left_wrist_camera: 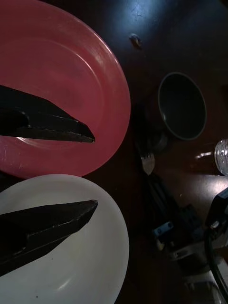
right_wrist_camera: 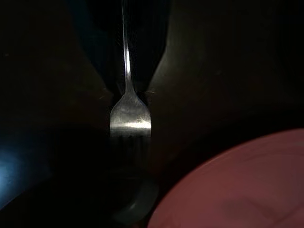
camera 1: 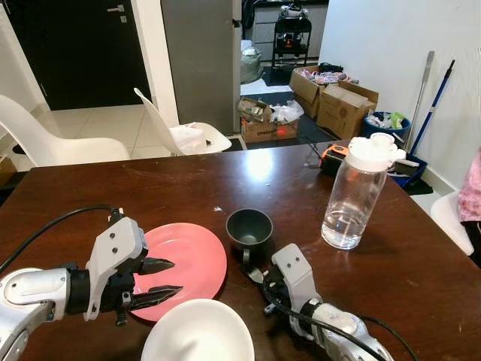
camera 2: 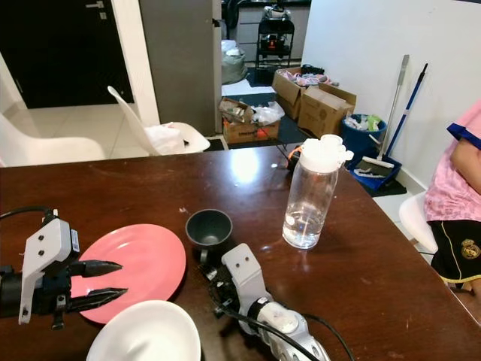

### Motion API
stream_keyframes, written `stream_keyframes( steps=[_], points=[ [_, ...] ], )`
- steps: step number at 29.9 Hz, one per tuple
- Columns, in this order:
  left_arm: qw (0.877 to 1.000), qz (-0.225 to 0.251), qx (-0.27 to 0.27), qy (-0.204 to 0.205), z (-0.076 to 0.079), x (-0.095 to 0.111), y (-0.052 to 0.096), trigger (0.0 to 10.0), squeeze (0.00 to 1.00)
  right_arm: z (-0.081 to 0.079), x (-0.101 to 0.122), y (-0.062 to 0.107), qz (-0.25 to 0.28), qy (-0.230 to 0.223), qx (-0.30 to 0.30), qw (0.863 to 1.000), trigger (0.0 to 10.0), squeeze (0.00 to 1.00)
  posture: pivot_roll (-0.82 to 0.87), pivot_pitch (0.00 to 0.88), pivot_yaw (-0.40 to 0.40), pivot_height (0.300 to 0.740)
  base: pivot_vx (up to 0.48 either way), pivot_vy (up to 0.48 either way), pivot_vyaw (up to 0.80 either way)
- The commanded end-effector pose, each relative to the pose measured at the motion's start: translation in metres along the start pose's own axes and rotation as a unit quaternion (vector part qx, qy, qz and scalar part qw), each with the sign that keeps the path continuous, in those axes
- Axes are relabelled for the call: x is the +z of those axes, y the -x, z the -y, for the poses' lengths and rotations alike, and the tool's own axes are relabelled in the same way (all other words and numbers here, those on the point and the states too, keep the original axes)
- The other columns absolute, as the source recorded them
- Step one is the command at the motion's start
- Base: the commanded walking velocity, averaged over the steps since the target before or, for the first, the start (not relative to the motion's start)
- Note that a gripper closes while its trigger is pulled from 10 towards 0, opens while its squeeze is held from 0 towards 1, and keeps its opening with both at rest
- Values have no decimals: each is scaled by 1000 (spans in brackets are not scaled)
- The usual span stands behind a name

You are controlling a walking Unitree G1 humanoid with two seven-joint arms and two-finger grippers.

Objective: Setting the table

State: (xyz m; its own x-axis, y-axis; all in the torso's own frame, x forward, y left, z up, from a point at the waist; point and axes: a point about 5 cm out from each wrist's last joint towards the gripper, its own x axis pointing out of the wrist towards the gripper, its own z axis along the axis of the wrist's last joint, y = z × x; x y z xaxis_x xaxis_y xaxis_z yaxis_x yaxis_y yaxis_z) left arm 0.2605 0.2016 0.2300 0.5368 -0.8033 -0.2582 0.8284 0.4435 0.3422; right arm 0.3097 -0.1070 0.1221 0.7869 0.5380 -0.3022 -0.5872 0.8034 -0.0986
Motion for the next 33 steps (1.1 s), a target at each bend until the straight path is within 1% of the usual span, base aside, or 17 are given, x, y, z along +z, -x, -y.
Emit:
stream_keyframes(
  steps=[1,6,7,8,9,10,11,12,15,19,22,24,25,26,31,32,33],
  points=[
    [1000,-3,-5,3,3,-1,-1,10000,0,-5,-30,2,-67,-29,6,997,0,0,67,152,96,740,0,0,0],
    [1000,-2,-5,3,3,0,-2,10000,0,-6,-29,3,-66,-45,-6,997,0,0,68,155,95,740,0,0,0],
    [1000,-1,-6,2,3,0,-3,10000,0,-4,-23,2,-59,-75,-42,995,4431,0,66,157,92,740,0,0,0],
    [1000,-1,-7,2,3,1,-3,10000,0,-3,-20,2,-57,-84,-56,993,4431,0,66,157,92,740,0,0,0],
    [1000,0,-7,1,3,1,-3,10000,0,-3,-19,2,-55,-88,-63,993,10000,0,66,157,92,740,0,0,0],
    [1000,0,-8,1,2,1,-3,10000,0,-4,-15,3,-47,-99,-70,991,10000,0,67,159,91,740,0,0,0],
    [1000,0,-8,1,2,1,-3,10000,0,-4,-15,3,-47,-99,-70,991,10000,0,67,159,91,740,0,0,0],
    [1000,0,-9,-1,2,2,-4,10000,0,-8,-8,3,-30,-126,-84,988,10000,0,69,161,90,740,0,0,0],
    [1000,2,-12,-3,1,3,-5,10000,0,-17,4,5,-5,-168,-97,981,10000,0,68,163,91,740,0,0,0],
    [1000,3,-19,-4,2,3,-7,10000,0,-31,13,7,7,-196,-98,976,10000,0,67,165,92,740,0,0,0],
    [1000,4,-21,-4,3,4,-9,10000,0,-38,14,9,4,-190,-95,977,10000,0,66,165,92,740,0,0,0],
    [1000,5,-25,-4,3,4,-10,10000,0,-43,10,12,-8,-184,-97,978,10000,0,64,166,92,740,0,0,0],
    [1000,5,-25,-4,3,4,-10,10000,0,-43,10,12,-8,-184,-97,978,10000,0,64,166,92,740,0,0,0],
    [1000,7,-27,-4,4,4,-12,10000,0,-46,0,16,-30,-171,-104,979,10000,0,63,165,89,740,0,0,0],
    [999,10,-31,-3,5,4,-15,10000,0,-46,-13,21,-60,-158,-126,977,10000,0,61,166,85,740,0,0,0],
    [999,11,-33,-3,6,5,-16,10000,0,-42,-17,26,-70,-149,-158,974,10000,0,61,166,84,740,0,0,0],
    [999,11,-33,-3,6,5,-16,10000,0,-42,-17,26,-70,-149,-158,974,10000,0,61,166,84,740,0,0,0]
  ],
)
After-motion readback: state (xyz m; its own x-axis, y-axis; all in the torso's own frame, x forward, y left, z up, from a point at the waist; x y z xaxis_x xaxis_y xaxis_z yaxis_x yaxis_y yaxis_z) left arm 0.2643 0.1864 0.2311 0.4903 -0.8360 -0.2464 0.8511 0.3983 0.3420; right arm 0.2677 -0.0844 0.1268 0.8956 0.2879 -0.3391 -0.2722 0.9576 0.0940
